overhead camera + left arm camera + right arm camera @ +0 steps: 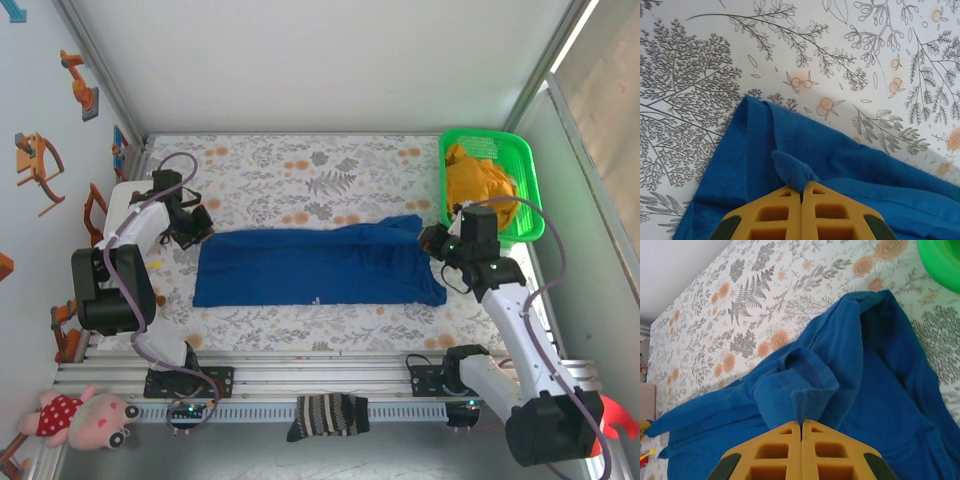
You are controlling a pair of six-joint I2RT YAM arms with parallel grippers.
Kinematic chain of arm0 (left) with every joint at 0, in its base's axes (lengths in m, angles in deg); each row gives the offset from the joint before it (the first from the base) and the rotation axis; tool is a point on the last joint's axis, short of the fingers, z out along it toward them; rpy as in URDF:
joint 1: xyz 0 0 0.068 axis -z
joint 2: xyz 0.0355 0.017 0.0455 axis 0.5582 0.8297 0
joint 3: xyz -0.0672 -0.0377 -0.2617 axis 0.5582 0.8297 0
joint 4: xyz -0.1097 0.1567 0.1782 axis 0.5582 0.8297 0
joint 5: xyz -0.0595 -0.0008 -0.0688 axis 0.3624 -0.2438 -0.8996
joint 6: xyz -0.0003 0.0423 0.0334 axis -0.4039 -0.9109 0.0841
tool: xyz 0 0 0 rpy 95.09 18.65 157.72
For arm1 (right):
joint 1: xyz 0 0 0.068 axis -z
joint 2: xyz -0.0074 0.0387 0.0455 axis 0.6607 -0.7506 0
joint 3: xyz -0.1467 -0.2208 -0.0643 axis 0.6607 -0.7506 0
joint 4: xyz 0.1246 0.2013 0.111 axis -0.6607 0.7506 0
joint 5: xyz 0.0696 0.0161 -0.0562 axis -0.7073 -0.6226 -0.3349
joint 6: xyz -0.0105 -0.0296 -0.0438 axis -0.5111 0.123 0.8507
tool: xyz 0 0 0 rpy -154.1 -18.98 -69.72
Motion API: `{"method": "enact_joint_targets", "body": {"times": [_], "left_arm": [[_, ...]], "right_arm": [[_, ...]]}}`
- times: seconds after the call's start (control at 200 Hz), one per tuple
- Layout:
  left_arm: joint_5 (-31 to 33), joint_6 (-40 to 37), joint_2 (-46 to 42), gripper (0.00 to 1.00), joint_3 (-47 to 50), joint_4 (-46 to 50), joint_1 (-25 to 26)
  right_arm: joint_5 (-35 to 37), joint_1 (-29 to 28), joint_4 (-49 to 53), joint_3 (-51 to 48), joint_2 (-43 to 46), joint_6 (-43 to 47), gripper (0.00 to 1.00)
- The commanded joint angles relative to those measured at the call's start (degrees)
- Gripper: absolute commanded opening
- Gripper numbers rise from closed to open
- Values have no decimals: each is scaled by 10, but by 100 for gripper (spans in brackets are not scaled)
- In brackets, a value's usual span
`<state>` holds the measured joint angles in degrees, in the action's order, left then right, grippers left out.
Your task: Fold the inside-out t-shirt
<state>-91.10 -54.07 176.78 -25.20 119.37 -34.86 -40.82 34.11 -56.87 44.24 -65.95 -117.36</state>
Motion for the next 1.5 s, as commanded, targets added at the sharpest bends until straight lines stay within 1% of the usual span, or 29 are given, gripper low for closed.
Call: {"method": "enact_joint_targets", "body": {"times": [0.0, 0.23, 0.29, 0.315, 0.356, 0.381, 0.406, 0.426, 0.471, 0.521, 0.576, 0.706, 0.846, 0.996, 1.097, 1.157, 1.252, 1.497], "left_arm": [[16, 8, -27, 0, 9, 13, -8], [24, 3, -37, 0, 39, 14, -11], [28, 3, -41, 3, 49, 17, -13], [30, 3, -42, 8, 54, 17, -13], [35, 5, -46, 28, 61, 19, -15], [37, 5, -48, 37, 64, 20, -17], [41, 6, -50, 43, 66, 22, -19], [43, 5, -52, 47, 66, 24, -21], [44, 7, -58, 59, 63, 29, -26], [47, 9, -68, 70, 56, 30, -28], [46, 9, -76, 75, 41, 34, -29], [9, 11, -65, 80, -6, 34, -23], [-21, 5, -14, 83, -66, 34, 6], [-21, 7, 44, 84, -105, 35, 38], [-17, 14, 58, 84, -102, 31, 49], [-20, 18, 59, 85, -93, 26, 54], [-22, 19, 53, 85, -81, 24, 56], [-20, 20, 30, 86, -68, 23, 57]], "right_arm": [[17, 1, 47, -21, 35, -12, 0], [34, 1, 97, -68, 83, -28, 0], [39, 1, 109, -80, 88, -32, 0], [39, 1, 113, -86, 90, -34, 0], [42, 1, 125, -91, 92, -40, 1], [44, 1, 132, -92, 91, -41, 11], [48, 1, 142, -91, 91, -40, 23], [53, 1, 151, -89, 91, -39, 30], [69, 1, 168, -82, 94, -37, 40], [76, 1, 173, -70, 95, -27, 43], [71, 1, 164, -54, 86, -14, 43], [27, 1, 115, -13, 19, 26, 43], [-22, -8, 55, 33, -99, 57, 44], [-9, -53, 25, 97, -237, 95, 45], [18, -78, 19, 132, -313, 117, 46], [23, -86, 15, 143, -349, 123, 46], [31, -97, 9, 145, -382, 121, 47], [35, -132, -8, 121, -406, 102, 47]]}}
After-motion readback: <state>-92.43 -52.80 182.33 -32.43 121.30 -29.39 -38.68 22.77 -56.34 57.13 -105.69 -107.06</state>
